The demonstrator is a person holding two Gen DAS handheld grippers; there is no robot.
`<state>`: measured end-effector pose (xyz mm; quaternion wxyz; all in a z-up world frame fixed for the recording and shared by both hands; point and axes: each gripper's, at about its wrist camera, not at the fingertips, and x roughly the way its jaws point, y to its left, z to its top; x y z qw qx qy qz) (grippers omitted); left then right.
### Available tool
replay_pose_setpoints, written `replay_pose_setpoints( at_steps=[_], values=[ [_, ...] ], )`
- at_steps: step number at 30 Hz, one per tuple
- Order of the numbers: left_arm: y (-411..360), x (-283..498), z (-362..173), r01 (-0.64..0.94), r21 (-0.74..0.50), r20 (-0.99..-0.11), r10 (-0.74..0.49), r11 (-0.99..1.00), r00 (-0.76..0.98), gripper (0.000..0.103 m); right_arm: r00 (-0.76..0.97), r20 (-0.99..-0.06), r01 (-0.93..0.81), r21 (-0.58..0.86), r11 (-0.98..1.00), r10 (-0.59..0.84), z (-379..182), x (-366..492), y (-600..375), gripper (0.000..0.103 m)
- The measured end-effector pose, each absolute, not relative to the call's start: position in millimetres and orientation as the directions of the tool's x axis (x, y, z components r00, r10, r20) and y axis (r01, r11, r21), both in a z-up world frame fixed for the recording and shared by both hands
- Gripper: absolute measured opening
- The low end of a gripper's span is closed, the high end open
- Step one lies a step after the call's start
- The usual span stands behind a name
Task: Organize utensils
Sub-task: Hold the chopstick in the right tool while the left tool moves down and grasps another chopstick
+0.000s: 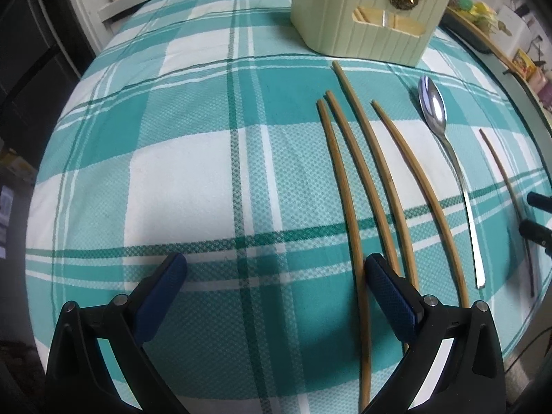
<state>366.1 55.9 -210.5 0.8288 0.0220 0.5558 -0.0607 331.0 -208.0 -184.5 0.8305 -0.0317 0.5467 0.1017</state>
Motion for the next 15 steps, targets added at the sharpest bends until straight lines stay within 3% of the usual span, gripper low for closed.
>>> replay_pose_setpoints(
  at_steps=[4, 10, 12, 15],
  values=[
    [57.4, 379.4, -210.9, 0.087, -0.034, -0.92, -0.065, 0.996, 0.386, 0.102, 0.336, -0.93, -0.176, 0.094, 0.98, 0.149, -186.4, 349.3, -221.2, 0.062],
    [41.2, 382.6, -212.9, 0.135, 0.003, -0.905, -0.055, 0.991, 0.421, 0.102, 0.395, -0.904, -0.22, 0.079, 0.972, 0.163, -190.5, 348.6, -212.7, 0.061],
    [37.3, 388.0, -210.4, 0.156, -0.002, -0.907, -0.068, 0.988, 0.415, 0.097, 0.421, -0.899, -0.245, 0.017, 0.969, 0.122, -192.1, 353.1, -204.1, 0.054],
    [29.9, 400.8, -204.4, 0.199, -0.006, -0.913, -0.087, 0.98, 0.399, 0.08, 0.424, -0.899, -0.253, 0.0, 0.967, 0.111, -191.5, 373.8, -200.5, 0.04]
  ],
)
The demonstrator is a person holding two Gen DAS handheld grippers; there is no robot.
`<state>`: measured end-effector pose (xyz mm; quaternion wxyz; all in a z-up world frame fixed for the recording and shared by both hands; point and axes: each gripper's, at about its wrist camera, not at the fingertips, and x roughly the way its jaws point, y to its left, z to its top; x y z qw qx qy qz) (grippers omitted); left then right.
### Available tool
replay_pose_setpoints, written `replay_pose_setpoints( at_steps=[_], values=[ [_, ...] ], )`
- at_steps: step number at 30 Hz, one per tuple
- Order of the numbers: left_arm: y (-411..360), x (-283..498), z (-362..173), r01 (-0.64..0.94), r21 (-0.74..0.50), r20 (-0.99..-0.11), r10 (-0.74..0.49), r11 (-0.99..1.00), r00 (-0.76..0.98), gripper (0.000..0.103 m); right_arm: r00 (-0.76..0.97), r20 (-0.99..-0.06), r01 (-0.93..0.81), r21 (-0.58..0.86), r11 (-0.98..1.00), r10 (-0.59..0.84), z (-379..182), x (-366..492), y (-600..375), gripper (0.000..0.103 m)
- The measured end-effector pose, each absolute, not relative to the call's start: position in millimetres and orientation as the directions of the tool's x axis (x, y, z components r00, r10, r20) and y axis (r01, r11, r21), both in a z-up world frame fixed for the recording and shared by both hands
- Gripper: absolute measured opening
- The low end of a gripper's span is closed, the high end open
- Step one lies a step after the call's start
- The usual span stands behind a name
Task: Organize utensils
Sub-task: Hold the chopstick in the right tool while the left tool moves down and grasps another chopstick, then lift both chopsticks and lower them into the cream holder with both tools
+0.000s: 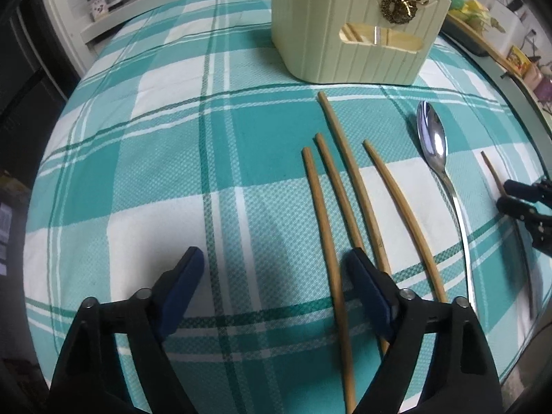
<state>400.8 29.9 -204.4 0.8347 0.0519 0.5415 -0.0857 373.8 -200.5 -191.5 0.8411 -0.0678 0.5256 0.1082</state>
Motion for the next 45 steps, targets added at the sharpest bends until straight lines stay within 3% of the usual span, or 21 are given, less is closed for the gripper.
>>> replay_pose_setpoints(
  at_steps=[6, 9, 10, 17, 30, 36, 45],
  values=[
    [20.7, 429.9, -200.8, 0.23, 0.004, -0.923, -0.085, 0.973, 0.375, 0.053, 0.371, -0.923, -0.259, -0.002, 0.966, 0.098, -190.8, 424.4, -196.2, 0.008],
    [16.5, 438.3, -198.7, 0.241, -0.025, -0.92, -0.116, 0.97, 0.373, 0.022, 0.353, -0.929, -0.243, 0.026, 0.97, 0.113, -191.4, 441.2, -195.5, 0.006],
    [15.7, 440.1, -198.6, 0.244, -0.043, -0.92, -0.134, 0.969, 0.368, 0.007, 0.354, -0.928, -0.242, 0.027, 0.97, 0.114, -190.9, 444.0, -194.3, 0.006],
    [32.3, 428.9, -164.6, 0.204, -0.131, -0.863, -0.213, 0.97, 0.458, 0.004, 0.426, -0.884, -0.203, 0.112, 0.973, 0.191, -169.3, 434.0, -201.7, 0.005],
    [62.5, 319.0, -27.6, 0.253, -0.224, -0.627, -0.338, 0.941, 0.702, 0.004, 0.69, -0.65, -0.267, 0.178, 0.947, 0.317, -25.8, 335.3, -218.6, 0.005],
    [64.9, 302.1, -2.8, 0.261, -0.246, -0.558, -0.356, 0.934, 0.749, 0.004, 0.767, -0.553, -0.292, 0.152, 0.944, 0.326, 7.8, 298.0, -211.6, 0.005],
    [57.2, 300.5, 15.3, 0.278, -0.246, -0.526, -0.369, 0.928, 0.766, 0.004, 0.824, -0.462, -0.292, 0.151, 0.944, 0.328, 32.1, 296.4, -208.2, 0.005]
  ],
)
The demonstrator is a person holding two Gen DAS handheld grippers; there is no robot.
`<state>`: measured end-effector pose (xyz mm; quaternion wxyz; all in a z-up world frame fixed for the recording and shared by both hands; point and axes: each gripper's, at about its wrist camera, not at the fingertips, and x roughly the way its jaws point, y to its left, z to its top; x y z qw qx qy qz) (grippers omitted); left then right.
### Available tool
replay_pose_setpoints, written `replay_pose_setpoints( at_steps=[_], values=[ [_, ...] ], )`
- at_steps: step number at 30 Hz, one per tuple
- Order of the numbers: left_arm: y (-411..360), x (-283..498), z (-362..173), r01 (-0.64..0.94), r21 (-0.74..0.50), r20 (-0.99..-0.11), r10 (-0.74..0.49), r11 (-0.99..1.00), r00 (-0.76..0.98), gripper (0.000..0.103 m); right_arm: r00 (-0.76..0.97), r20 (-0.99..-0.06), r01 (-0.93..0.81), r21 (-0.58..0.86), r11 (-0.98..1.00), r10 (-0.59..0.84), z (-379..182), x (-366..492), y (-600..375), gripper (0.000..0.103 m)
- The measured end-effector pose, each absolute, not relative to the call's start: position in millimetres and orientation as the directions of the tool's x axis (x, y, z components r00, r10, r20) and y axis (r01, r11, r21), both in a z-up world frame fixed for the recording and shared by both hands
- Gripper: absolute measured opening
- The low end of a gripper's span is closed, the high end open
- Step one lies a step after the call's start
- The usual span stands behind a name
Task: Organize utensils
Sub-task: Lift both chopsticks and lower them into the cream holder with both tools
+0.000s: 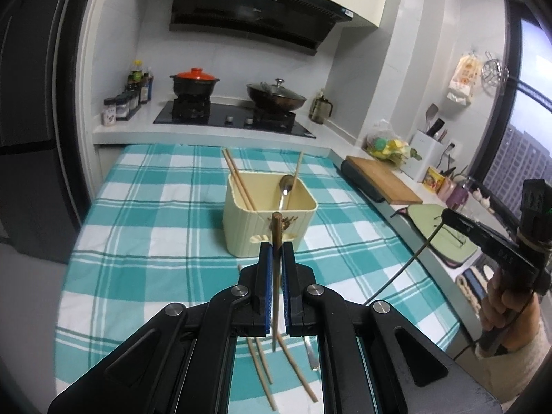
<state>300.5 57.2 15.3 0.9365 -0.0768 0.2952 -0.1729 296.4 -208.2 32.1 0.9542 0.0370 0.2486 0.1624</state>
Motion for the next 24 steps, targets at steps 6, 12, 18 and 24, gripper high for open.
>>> replay_pose_setpoints(
  at_steps=[6, 12, 18, 24],
  values=[
    [58.8, 309.9, 37.2, 0.293, -0.252, -0.502, -0.383, 0.922, 0.775, 0.003, 0.838, -0.437, -0.304, 0.12, 0.945, 0.325, 50.0, 304.2, -203.0, 0.005],
    [65.8, 332.3, 72.4, 0.3, -0.264, -0.453, -0.392, 0.917, 0.8, 0.003, 0.848, -0.416, -0.308, 0.116, 0.944, 0.328, 74.0, 325.0, -201.8, 0.005],
    [67.3, 380.9, 108.7, 0.292, -0.271, -0.43, -0.387, 0.917, 0.816, 0.003, 0.866, -0.38, -0.309, 0.104, 0.945, 0.325, 106.1, 360.8, -197.3, 0.005],
    [64.1, 441.4, 128.8, 0.248, -0.278, -0.405, -0.347, 0.928, 0.846, 0.003, 0.877, -0.338, -0.326, 0.102, 0.94, 0.341, 130.4, 411.5, -184.5, 0.005]
  ],
)
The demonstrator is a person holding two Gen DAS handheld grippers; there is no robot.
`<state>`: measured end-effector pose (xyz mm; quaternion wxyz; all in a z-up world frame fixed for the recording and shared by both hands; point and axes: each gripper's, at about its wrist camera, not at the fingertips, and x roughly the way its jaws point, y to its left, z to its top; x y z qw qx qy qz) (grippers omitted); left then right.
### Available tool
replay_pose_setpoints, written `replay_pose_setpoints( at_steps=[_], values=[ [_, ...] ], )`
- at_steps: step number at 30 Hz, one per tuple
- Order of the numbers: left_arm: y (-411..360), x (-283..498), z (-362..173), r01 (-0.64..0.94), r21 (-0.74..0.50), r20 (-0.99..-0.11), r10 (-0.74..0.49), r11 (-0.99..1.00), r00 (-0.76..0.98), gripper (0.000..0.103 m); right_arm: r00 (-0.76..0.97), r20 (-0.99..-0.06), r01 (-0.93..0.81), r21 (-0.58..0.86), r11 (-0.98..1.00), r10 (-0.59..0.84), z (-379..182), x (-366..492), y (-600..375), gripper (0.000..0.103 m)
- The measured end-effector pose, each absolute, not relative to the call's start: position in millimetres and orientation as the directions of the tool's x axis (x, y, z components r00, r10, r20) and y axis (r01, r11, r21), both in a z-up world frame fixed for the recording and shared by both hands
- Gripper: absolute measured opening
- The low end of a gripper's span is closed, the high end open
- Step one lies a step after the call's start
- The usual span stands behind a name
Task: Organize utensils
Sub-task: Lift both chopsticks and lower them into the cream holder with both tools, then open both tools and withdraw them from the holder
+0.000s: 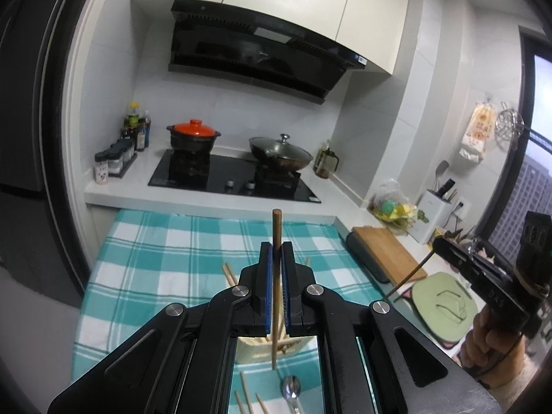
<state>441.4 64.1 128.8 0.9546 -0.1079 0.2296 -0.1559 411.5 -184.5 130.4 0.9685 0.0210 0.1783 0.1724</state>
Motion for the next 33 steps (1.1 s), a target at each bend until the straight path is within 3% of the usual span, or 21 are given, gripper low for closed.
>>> replay_pose_setpoints(
  at_steps=[7, 17, 21, 31, 33],
  values=[
    [53.1, 509.4, 109.5, 0.16, -0.313, -0.401, -0.283, 0.936, 0.871, 0.003, 0.881, -0.322, -0.345, 0.062, 0.937, 0.345, 118.5, 466.9, -156.2, 0.005],
    [20.9, 568.0, 17.1, 0.132, -0.279, -0.584, -0.277, 0.951, 0.763, 0.003, 0.734, -0.585, -0.341, 0.12, 0.932, 0.345, 25.0, 554.4, -135.0, 0.005],
    [13.4, 578.8, -4.7, 0.127, -0.259, -0.634, -0.268, 0.957, 0.726, 0.003, 0.687, -0.65, -0.313, 0.138, 0.94, 0.324, -2.9, 577.8, -135.0, 0.005],
    [2.6, 601.5, -24.4, 0.107, -0.234, -0.687, -0.242, 0.966, 0.686, 0.004, 0.666, -0.683, -0.309, 0.113, 0.944, 0.299, -17.8, 603.6, -126.7, 0.006],
    [1.9, 601.8, -23.8, 0.102, -0.227, -0.695, -0.235, 0.968, 0.679, 0.008, 0.671, -0.684, -0.305, 0.1, 0.947, 0.288, -18.2, 605.6, -124.9, 0.009]
  ],
)
